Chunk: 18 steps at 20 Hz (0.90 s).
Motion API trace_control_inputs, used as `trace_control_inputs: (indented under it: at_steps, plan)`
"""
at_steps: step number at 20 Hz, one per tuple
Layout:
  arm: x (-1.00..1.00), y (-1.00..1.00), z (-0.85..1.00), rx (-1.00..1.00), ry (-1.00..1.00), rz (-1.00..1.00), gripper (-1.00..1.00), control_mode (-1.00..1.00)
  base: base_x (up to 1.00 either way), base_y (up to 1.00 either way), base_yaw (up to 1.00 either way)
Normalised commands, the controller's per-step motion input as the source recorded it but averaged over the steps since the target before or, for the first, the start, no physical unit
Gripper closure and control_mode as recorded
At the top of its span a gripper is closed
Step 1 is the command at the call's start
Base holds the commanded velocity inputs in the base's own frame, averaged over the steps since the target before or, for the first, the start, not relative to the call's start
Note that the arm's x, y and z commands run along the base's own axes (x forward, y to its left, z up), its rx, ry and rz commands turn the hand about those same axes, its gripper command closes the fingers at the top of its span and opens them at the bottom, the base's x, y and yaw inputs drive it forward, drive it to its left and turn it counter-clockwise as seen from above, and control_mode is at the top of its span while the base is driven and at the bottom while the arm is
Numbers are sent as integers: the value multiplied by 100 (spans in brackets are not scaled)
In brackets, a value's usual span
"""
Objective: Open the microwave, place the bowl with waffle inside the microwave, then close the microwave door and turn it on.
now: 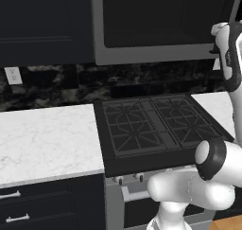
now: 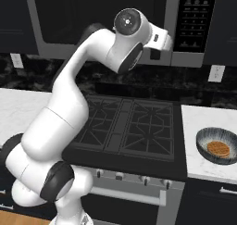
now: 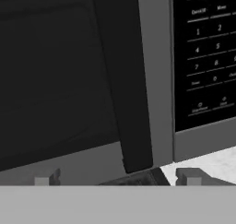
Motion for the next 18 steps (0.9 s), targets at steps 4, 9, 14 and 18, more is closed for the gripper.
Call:
trace_control_inputs:
  at_steps: [4,9,14,18]
  plan:
    - [33,-30,-1,0,29,0,-100,-100,0,0,0]
    - [21,-4,-22,0,3,0,-100,-100,0,0,0]
    - [28,0,-28,0,-1,2,-100,-100,0,0,0]
    - [30,0,-12,0,-6,1,-100,-100,0,0,0]
